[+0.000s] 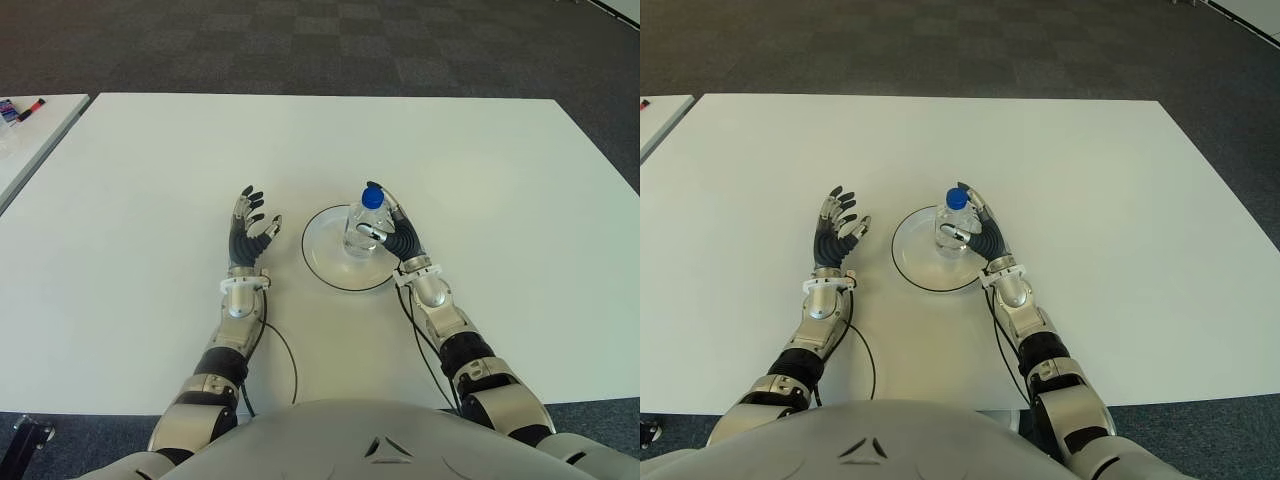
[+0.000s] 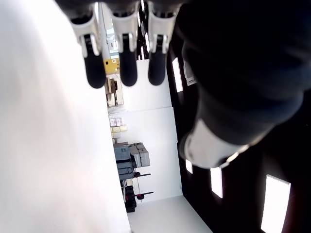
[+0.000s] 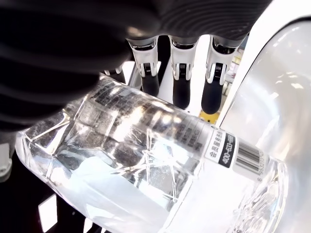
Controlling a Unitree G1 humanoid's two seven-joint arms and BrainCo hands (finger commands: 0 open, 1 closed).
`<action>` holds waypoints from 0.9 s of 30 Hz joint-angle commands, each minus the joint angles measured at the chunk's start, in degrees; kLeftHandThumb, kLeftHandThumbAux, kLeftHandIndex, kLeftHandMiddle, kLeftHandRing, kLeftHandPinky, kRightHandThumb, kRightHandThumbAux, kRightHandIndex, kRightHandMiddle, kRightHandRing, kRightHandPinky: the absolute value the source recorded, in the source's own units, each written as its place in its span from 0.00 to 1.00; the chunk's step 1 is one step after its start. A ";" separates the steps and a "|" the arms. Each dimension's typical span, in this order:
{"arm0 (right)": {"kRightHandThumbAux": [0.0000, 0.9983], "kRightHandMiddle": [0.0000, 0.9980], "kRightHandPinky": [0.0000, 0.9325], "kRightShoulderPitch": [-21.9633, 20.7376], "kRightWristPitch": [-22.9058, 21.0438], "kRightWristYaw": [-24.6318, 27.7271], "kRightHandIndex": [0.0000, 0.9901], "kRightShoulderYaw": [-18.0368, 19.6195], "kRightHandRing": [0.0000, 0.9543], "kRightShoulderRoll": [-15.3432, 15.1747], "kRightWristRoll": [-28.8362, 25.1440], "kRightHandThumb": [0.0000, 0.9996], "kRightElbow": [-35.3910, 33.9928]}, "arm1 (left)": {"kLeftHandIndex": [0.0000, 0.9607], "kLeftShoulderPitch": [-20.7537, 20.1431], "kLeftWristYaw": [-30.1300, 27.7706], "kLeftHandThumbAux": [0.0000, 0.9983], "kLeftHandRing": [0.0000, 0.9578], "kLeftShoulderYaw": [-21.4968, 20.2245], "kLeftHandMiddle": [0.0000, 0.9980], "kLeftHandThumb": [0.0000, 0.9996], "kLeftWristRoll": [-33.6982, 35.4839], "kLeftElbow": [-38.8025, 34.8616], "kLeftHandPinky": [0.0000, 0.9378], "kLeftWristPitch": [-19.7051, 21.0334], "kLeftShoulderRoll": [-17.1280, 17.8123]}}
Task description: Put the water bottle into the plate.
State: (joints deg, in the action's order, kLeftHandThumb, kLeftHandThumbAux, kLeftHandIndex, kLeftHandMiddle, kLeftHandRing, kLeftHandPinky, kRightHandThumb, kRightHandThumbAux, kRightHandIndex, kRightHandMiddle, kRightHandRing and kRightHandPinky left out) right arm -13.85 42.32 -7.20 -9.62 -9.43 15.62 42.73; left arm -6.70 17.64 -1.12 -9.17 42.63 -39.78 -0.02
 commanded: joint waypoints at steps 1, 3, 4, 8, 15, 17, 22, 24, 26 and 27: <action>0.38 0.06 0.19 -0.44 1.10 0.04 0.01 0.29 0.09 -0.03 0.11 0.58 1.84 | 0.12 0.61 0.54 0.84 0.22 0.28 0.20 0.32 -0.75 -0.24 0.28 0.86 -0.29; 0.38 0.06 0.18 -0.57 1.37 -0.05 0.01 0.31 0.08 -0.03 0.21 0.57 2.19 | 0.12 0.61 0.55 0.84 0.21 0.27 0.20 0.32 -0.75 -0.24 0.27 0.91 -0.30; 0.38 0.06 0.18 -0.63 1.51 -0.09 0.01 0.32 0.08 -0.03 0.25 0.57 2.36 | 0.12 0.60 0.56 0.84 0.21 0.27 0.20 0.32 -0.75 -0.24 0.27 0.93 -0.31; 0.38 0.05 0.17 -0.89 1.91 -0.22 0.01 0.34 0.07 -0.05 0.43 0.56 2.99 | 0.12 0.62 0.52 0.84 0.20 0.24 0.19 0.33 -0.64 -0.27 0.26 0.98 -0.35; 0.38 0.05 0.18 -1.39 2.59 0.09 0.01 0.47 0.07 -0.04 0.25 0.57 4.35 | 0.12 0.61 0.48 0.85 0.20 0.21 0.19 0.34 -0.55 -0.27 0.27 1.09 -0.42; 0.39 0.05 0.18 -1.45 2.73 0.25 0.01 0.55 0.07 -0.03 0.15 0.58 4.51 | 0.11 0.61 0.46 0.85 0.20 0.18 0.19 0.34 -0.50 -0.28 0.27 1.12 -0.44; 0.38 0.04 0.18 -1.64 3.09 0.37 0.01 0.73 0.07 0.02 0.08 0.58 5.10 | 0.11 0.58 0.45 0.85 0.21 0.11 0.19 0.34 -0.40 -0.21 0.27 1.06 -0.47; 0.38 0.04 0.19 -1.71 3.31 0.41 0.01 0.81 0.07 0.03 0.04 0.59 5.39 | 0.11 0.57 0.35 0.85 0.21 0.09 0.19 0.34 -0.29 -0.19 0.27 1.00 -0.49; 0.39 0.05 0.20 -1.76 3.49 0.43 0.01 0.88 0.07 0.03 0.01 0.59 5.62 | 0.11 0.57 0.26 0.85 0.21 0.06 0.19 0.34 -0.20 -0.18 0.27 0.96 -0.51; 0.39 0.05 0.20 -1.78 3.55 0.44 0.01 0.90 0.07 0.04 0.02 0.60 5.69 | 0.11 0.57 0.25 0.85 0.21 0.06 0.19 0.34 -0.18 -0.18 0.27 0.95 -0.51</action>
State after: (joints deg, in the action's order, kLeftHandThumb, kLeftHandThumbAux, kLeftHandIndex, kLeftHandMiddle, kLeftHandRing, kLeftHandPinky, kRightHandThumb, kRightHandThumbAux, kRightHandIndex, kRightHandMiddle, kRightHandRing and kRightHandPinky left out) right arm -15.74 45.93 -7.31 -8.59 -9.50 15.62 47.17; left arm -6.66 17.75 -1.16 -9.14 42.61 -39.39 -0.21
